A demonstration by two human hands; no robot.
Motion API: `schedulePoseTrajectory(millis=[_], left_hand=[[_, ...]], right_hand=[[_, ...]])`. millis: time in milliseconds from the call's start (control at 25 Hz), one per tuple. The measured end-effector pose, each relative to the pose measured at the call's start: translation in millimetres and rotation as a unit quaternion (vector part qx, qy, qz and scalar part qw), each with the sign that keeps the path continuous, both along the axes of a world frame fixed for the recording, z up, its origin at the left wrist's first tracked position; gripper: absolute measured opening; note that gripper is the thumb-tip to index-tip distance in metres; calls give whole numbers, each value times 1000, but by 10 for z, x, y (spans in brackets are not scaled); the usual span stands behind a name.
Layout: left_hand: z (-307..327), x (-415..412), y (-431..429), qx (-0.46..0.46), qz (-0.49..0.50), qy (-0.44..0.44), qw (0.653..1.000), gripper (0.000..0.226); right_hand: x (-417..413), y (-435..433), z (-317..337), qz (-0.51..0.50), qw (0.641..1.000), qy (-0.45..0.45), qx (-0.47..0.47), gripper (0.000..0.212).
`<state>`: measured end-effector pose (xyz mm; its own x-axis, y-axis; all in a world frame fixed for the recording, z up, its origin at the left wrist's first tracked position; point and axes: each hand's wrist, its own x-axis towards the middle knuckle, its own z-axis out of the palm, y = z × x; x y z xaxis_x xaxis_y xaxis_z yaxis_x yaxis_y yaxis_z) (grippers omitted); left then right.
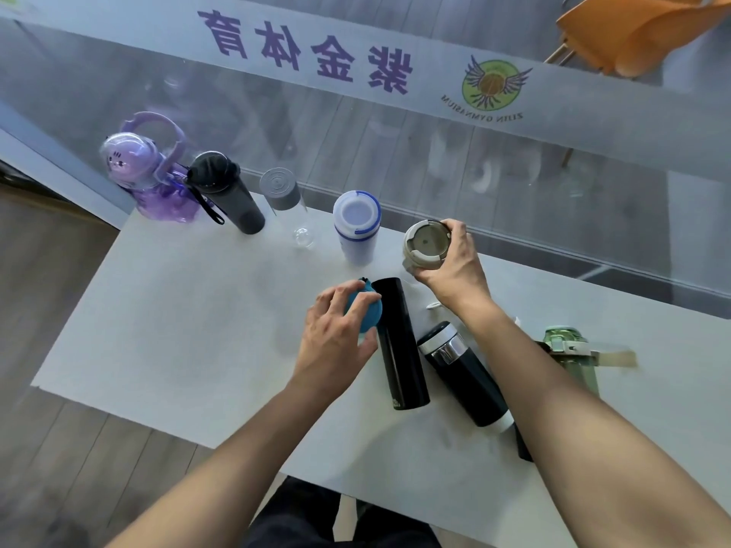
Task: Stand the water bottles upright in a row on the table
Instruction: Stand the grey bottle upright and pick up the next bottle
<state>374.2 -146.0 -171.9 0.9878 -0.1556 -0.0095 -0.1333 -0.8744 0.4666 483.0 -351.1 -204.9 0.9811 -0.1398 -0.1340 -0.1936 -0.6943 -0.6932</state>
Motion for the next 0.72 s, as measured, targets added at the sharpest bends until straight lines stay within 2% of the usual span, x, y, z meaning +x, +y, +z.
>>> schedulePoseTrajectory(millis=[80, 240, 320, 440, 520, 600, 720], left_hand=[[3, -2, 10, 3, -4, -1, 1000, 48], [1, 12, 32, 9, -17, 3, 1000, 51], [-1, 24, 40, 2, -20, 2, 1000, 51], [-21, 20, 26, -10, -13, -6, 1000, 46], [-20, 27, -6, -2, -4, -13, 1000, 41], [0, 48, -54, 13, 2, -19, 1000, 38], [35, 85, -138, 36, -5, -34, 999, 38]], right_hand=[[2, 9, 26, -4, 1000, 16, 4, 88], [-63, -56, 98, -13, 996, 94, -1, 116], [-186, -198, 147, -41, 994, 101, -26, 105], [-401, -535, 258, -101, 988, 92, -72, 71], [-524, -725, 269, -93, 983, 116, -108, 61], [-582, -814, 219, -49, 978, 148, -140, 62], [-511, -766, 94, 24, 967, 170, -186, 79]])
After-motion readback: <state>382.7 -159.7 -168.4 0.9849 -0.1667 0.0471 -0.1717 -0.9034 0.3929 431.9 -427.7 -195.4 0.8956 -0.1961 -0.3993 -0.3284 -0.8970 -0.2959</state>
